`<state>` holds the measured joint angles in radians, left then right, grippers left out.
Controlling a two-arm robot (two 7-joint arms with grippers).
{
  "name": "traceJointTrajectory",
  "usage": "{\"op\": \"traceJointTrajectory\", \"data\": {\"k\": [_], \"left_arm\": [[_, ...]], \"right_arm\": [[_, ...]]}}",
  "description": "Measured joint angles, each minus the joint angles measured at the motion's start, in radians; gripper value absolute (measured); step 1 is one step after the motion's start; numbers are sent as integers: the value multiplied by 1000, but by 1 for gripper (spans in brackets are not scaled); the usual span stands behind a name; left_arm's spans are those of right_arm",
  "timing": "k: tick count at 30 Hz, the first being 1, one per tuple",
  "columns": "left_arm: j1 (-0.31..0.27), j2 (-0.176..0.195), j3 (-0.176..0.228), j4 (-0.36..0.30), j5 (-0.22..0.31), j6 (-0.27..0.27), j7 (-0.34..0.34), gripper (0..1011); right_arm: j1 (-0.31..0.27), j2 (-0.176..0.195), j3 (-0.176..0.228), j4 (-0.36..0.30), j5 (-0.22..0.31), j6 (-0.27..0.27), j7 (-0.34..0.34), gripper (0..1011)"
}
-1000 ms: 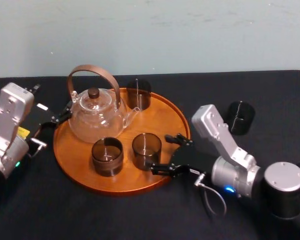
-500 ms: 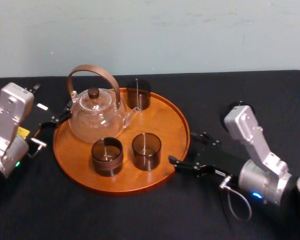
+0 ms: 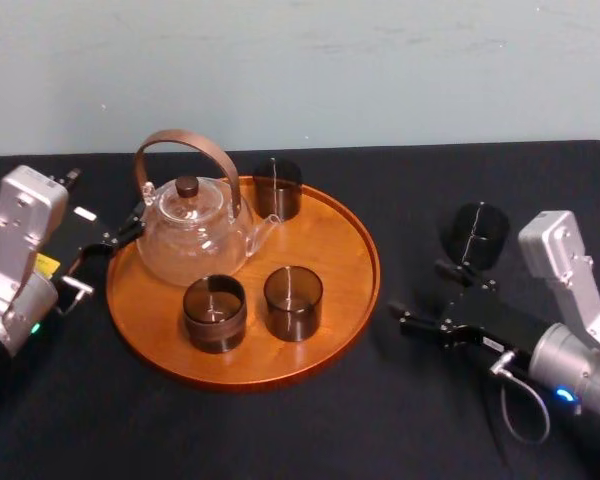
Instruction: Pick up the glass from the table and place it on the tray.
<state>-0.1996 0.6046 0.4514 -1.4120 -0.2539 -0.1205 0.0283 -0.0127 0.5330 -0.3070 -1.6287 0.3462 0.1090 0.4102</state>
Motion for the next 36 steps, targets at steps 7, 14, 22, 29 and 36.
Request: {"op": "traceJointTrajectory", "data": {"k": [7, 14, 22, 29, 36], "left_arm": [[0, 0, 0, 0, 0, 0, 0, 1001], [0, 0, 0, 0, 0, 0, 0, 1002], [0, 0, 0, 0, 0, 0, 0, 1001], [0, 0, 0, 0, 0, 0, 0, 1001], [0, 0, 0, 0, 0, 0, 0, 1001]], "right_arm": [[-14, 6, 41, 18, 21, -8, -13, 1002], [-19, 8, 72, 44, 35, -14, -23, 1002], [-12, 5, 97, 73, 41, -16, -34, 1002], [-11, 5, 115, 87, 42, -14, -39, 1002], [-9, 2, 127, 101, 44, -10, -41, 1002]]}}
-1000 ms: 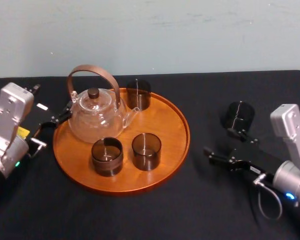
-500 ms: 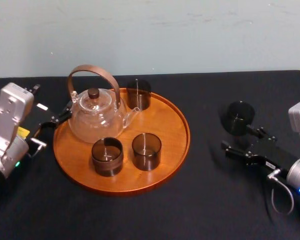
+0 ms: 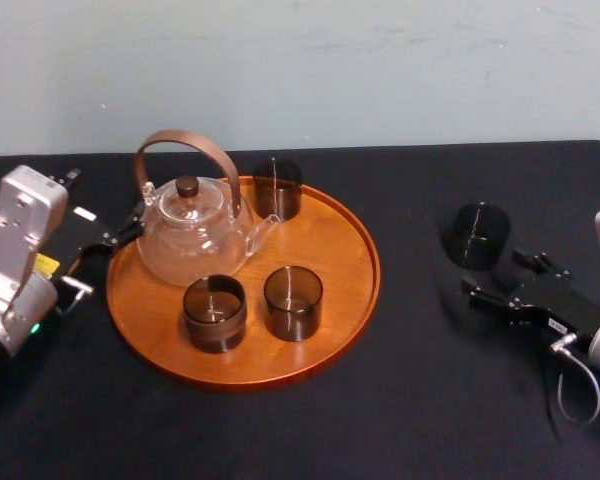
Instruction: Pick up the glass from the table and place it on the tray.
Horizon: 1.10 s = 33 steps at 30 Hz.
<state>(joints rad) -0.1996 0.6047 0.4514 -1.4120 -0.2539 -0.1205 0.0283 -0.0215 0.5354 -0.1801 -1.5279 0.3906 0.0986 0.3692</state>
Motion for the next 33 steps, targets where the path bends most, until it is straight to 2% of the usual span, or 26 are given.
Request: {"op": "traceJointTrajectory", "data": {"k": [18, 33], "left_arm": [[0, 0, 0, 0, 0, 0, 0, 1001], [0, 0, 0, 0, 0, 0, 0, 1001]], "right_arm": [[40, -15, 28, 69, 1, 7, -15, 1002], [93, -36, 25, 138, -24, 6, -16, 1002]]}}
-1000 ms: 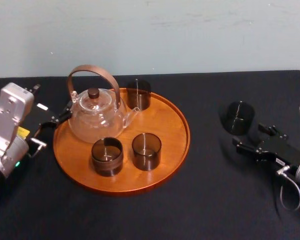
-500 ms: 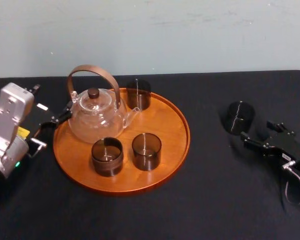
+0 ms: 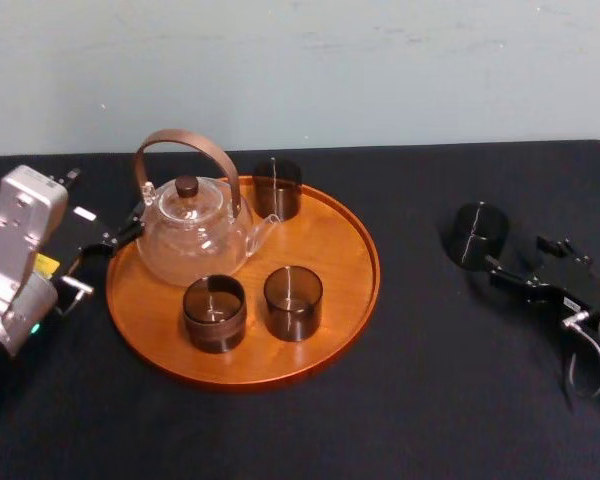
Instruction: Pick up the glass from the table and place it on the tray.
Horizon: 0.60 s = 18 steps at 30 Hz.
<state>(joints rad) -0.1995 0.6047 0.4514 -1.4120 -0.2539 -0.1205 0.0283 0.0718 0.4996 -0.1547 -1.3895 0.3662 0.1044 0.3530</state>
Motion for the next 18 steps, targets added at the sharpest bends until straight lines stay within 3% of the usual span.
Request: {"op": "traceJointTrajectory", "data": {"k": [18], "left_arm": [[0, 0, 0, 0, 0, 0, 0, 1001]], "right_arm": [[98, -40, -47, 85, -33, -16, 30, 1002]]}}
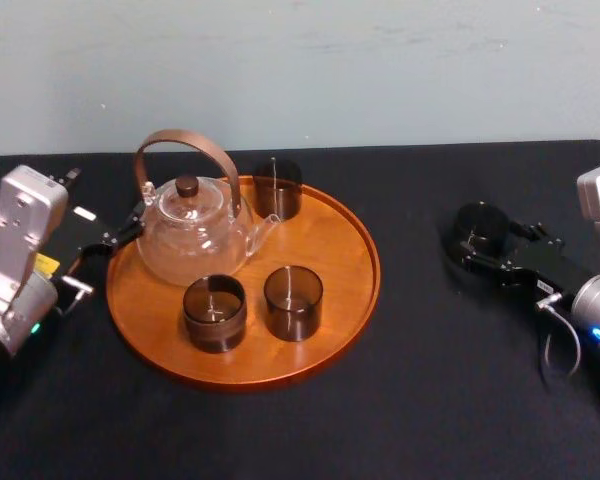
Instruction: Pick up the glass from the table and place it on the tray.
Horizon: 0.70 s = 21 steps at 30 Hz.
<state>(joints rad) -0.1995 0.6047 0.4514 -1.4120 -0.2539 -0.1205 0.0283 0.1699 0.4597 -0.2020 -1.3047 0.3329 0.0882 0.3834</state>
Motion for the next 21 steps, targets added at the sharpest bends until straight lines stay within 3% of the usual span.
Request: {"op": "traceJointTrajectory", "data": {"k": [21], "left_arm": [[0, 0, 0, 0, 0, 0, 0, 1001]], "right_arm": [[93, -40, -38, 116, -29, -25, 21, 1002]]}}
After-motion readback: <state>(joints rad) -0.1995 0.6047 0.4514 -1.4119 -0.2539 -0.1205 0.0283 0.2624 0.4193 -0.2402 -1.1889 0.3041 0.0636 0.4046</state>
